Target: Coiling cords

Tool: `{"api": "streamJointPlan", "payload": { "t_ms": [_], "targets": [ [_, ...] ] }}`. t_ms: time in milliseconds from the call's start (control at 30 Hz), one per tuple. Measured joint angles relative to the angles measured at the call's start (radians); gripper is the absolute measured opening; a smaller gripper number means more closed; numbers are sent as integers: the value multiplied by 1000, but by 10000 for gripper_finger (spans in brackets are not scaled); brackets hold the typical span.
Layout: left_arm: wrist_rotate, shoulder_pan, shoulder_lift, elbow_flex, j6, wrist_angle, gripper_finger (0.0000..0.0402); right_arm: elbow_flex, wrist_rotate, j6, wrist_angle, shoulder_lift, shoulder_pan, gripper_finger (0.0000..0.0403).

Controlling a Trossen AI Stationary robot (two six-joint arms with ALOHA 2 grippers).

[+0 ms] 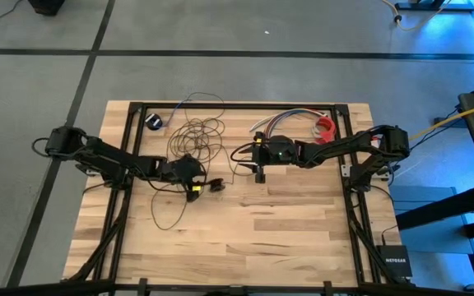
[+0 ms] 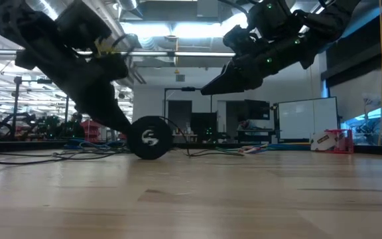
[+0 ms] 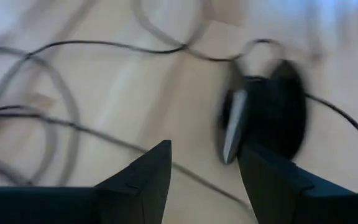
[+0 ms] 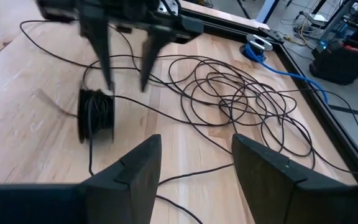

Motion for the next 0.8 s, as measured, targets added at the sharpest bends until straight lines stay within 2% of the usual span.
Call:
{"api": "streamJointPlan", "payload": {
  "t_ms": [333, 500, 600, 700, 800],
  "targets": [
    [-26, 55, 3, 0, 80, 2, 178, 0, 0, 0, 4, 0, 0, 202],
    [-22, 67, -79, 85, 238, -170, 178, 0, 0, -2, 4, 0, 0, 202],
    [-25, 64, -136, 131, 235, -302, 178, 0, 0, -2, 7, 0, 0, 202],
    [-8, 47, -165, 132, 179, -337, 178, 0, -1, -2, 2, 0, 0, 202],
    [-4, 39, -154, 132, 210, -318, 178, -1, 0, -2, 1, 0, 0, 202]
  ]
}}
